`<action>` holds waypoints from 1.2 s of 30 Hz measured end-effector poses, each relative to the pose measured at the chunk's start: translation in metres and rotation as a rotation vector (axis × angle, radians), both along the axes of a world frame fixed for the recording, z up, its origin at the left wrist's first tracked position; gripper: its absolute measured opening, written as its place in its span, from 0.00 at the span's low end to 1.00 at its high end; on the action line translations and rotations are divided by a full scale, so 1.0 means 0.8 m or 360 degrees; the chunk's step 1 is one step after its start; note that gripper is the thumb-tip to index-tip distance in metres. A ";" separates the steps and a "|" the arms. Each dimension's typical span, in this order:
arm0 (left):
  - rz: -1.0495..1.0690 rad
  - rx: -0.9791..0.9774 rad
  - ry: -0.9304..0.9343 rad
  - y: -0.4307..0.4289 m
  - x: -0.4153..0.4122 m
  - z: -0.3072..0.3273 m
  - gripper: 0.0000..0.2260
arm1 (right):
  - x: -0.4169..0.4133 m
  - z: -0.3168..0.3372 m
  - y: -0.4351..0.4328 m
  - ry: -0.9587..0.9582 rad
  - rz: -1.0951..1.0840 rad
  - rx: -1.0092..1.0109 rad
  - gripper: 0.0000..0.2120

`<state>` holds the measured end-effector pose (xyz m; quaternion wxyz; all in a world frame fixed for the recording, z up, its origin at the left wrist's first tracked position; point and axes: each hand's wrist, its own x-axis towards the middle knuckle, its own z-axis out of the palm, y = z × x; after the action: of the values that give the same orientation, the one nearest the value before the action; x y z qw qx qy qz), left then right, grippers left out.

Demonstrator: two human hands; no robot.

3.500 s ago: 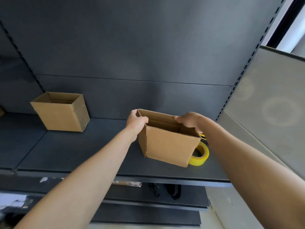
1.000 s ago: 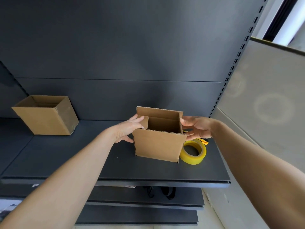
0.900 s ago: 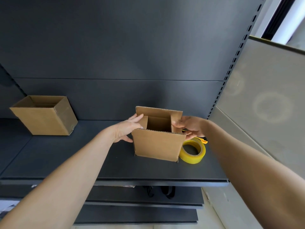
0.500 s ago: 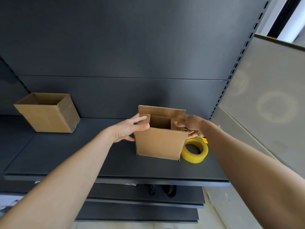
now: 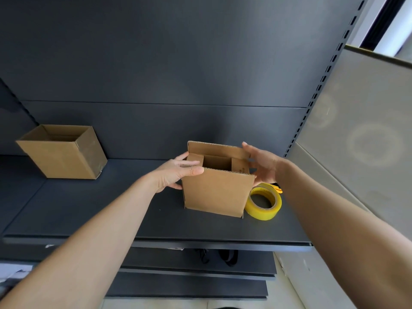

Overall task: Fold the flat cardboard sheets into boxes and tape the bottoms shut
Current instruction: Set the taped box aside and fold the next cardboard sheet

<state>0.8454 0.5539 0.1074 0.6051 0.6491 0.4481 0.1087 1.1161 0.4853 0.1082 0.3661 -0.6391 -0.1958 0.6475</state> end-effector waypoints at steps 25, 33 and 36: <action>0.0607 0.0447 -0.0078 -0.025 0.033 -0.019 0.06 | -0.024 -0.006 -0.007 -0.0440 0.0054 0.0098 0.18; 0.0768 0.0484 0.0001 -0.021 0.045 -0.026 0.05 | -0.023 -0.013 -0.021 -0.0154 0.0157 0.0183 0.19; 0.0774 0.0499 0.0036 -0.021 0.044 -0.027 0.05 | -0.023 -0.020 -0.027 -0.0108 0.0198 0.0243 0.21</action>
<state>0.8806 0.5370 0.0858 0.4486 0.6094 0.5749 0.3113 1.0978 0.4639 0.0926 0.3660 -0.6174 -0.2961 0.6302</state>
